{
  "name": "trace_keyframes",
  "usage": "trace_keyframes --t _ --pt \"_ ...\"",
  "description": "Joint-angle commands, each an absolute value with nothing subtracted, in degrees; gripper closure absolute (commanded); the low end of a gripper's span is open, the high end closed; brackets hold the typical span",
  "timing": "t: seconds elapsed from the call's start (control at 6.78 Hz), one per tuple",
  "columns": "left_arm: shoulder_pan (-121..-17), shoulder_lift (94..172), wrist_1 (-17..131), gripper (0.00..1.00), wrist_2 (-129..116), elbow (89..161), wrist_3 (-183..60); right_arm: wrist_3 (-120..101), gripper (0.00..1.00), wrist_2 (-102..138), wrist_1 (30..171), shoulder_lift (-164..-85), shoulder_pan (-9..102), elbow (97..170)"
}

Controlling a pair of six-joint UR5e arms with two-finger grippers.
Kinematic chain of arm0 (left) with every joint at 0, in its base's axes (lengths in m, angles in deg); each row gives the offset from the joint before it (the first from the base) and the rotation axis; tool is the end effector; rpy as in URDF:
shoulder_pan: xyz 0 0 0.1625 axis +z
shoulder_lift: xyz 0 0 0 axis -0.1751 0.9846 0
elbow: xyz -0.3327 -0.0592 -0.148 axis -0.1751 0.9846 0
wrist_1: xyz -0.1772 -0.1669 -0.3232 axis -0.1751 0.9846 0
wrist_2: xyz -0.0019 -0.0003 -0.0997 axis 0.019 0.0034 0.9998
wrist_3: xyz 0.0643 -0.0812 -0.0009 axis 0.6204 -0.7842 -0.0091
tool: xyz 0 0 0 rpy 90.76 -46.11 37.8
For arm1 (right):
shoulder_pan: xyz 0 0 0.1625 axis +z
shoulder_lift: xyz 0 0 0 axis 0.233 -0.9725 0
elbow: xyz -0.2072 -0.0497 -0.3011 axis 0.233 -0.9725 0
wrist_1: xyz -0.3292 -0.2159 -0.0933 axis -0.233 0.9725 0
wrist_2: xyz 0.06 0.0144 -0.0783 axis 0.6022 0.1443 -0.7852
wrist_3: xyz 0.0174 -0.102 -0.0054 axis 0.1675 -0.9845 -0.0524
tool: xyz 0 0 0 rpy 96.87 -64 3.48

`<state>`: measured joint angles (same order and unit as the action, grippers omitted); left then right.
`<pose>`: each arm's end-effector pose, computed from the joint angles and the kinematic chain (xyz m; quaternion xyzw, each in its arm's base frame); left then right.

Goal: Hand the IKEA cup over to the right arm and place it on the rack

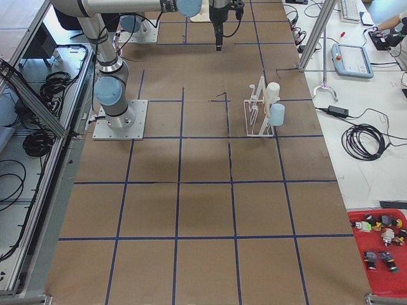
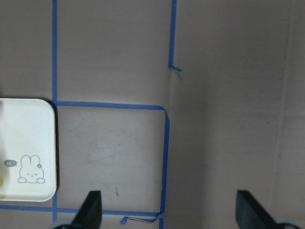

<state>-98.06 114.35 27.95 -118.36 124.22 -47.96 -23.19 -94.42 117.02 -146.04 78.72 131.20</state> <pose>-0.1158 -0.4948 0.4268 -0.0253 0.9995 -0.0207 0.0010 0.1523 -0.4740 0.4388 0.0053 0.9995 -0.0312 0.0052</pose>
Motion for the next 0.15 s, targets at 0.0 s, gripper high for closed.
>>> trace_keyframes --t 0.0 --pt "-98.1 114.4 27.9 0.01 -118.4 124.2 -48.0 -23.2 0.0 -94.4 117.0 -146.0 78.7 131.2"
